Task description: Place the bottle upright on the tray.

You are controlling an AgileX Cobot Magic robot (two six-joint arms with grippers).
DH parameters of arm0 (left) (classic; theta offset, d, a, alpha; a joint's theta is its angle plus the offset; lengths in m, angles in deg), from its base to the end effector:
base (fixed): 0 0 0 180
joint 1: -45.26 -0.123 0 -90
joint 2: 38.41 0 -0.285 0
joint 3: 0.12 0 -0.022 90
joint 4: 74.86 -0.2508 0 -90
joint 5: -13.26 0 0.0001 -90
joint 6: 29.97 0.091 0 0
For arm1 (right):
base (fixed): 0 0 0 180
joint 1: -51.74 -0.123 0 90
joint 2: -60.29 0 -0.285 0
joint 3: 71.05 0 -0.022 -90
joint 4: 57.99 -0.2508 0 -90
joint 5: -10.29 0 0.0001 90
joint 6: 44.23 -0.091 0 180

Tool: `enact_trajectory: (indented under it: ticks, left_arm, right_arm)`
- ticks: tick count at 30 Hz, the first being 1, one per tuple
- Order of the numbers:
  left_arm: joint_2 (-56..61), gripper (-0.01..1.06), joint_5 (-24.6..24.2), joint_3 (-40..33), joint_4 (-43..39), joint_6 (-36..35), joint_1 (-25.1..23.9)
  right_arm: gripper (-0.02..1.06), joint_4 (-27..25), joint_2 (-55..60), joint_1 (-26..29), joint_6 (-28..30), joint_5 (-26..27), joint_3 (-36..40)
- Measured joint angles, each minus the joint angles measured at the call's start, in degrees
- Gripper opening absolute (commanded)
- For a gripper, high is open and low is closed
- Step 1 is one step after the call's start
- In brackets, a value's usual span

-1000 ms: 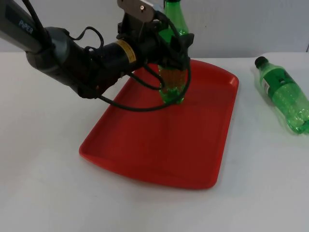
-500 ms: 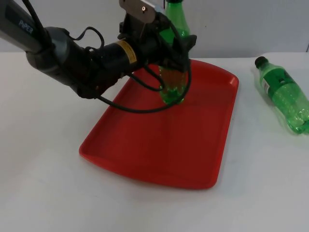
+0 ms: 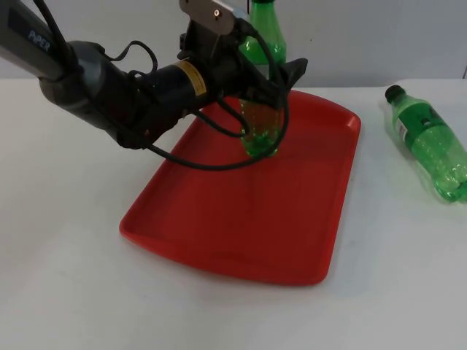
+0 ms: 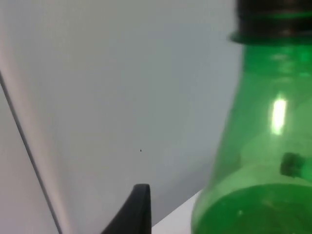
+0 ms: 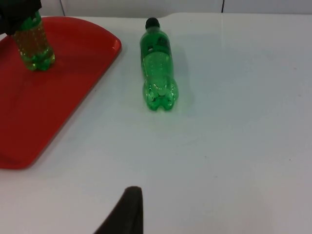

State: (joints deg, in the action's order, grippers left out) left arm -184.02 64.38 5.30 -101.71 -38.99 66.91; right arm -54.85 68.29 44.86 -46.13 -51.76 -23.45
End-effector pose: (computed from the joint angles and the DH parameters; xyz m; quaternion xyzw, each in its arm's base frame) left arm 0.4509 -0.2134 0.1019 0.3047 0.6526 -0.2054 0.6626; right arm -0.0066 -0.0052 0.2803 -0.0356 0.8545 0.0123 0.5180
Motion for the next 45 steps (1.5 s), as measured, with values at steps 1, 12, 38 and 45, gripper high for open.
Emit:
enact_trajectory:
  ticks: [1,12,38,45]
  left_arm:
    - [0.0,1.03,0.0,0.0,0.0,0.0,0.0]
    - [0.0,1.03,0.0,0.0,0.0,-1.0,0.0]
    - [2.8,1.03,-11.8,0.0,-6.8,-16.7,-0.1]
    - [4.5,1.03,-13.3,0.0,-12.1,-20.6,-0.1]
  right_arm:
    - [1.05,0.0,0.0,0.0,0.0,0.0,0.0]
    - [1.05,0.0,0.0,0.0,0.0,0.0,0.0]
    - [1.05,0.0,0.0,0.0,0.0,0.0,0.0]
    - [1.05,0.0,0.0,0.0,0.0,0.0,0.0]
